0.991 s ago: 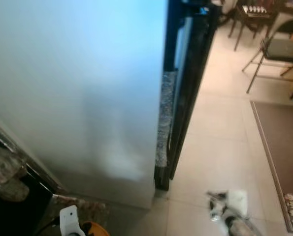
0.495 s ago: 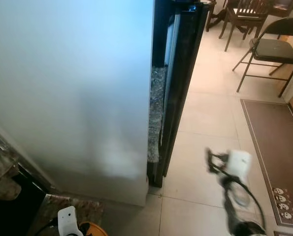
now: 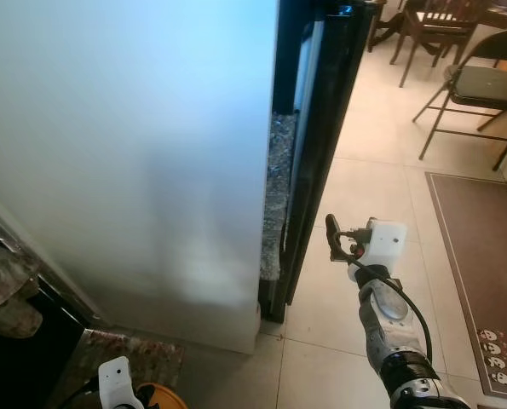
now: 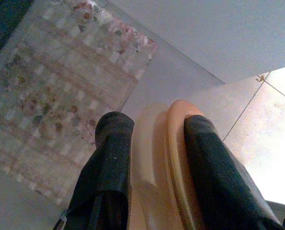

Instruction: Restocking fridge

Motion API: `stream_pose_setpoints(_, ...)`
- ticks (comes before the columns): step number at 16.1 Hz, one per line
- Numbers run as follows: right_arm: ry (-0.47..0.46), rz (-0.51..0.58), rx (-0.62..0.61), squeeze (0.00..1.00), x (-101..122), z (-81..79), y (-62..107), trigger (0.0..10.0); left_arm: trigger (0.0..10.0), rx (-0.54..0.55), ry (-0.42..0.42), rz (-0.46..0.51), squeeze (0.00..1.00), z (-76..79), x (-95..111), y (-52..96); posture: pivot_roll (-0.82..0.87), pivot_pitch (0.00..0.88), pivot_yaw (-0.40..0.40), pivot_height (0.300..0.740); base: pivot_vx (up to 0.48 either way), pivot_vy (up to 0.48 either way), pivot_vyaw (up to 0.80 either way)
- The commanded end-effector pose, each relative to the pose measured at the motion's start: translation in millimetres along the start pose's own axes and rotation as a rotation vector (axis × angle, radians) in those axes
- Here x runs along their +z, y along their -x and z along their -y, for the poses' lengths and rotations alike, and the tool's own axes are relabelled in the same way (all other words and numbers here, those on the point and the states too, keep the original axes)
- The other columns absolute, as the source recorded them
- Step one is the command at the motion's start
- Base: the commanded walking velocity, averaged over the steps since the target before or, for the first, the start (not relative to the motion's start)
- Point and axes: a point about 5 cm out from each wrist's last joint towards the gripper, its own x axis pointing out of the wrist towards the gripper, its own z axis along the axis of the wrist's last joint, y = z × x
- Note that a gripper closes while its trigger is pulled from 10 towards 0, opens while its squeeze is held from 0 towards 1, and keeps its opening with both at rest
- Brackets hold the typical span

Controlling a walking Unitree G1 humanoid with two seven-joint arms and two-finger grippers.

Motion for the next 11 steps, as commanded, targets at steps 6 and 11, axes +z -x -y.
stream_pose_setpoints(6, 0.015, -0.034, 0.003, 0.00, -8, 1.0, 8.0, 10.0, 10.0, 0.002, 0.003, -0.036, 0.00, -3.6, -10, 2.1, -0.06, 0.042, 0.023, 0.740, 0.000, 0.000, 0.00)
stream_pose_setpoints(11, 0.046, -0.015, 0.008, 0.00, -2, 7.3, 7.4, 10.0, 10.0, -0.004, 0.004, -0.034, 0.00, -2.1, -10, 1.9, -0.06, 0.042, 0.021, 0.740, 0.000, 0.000, 0.00)
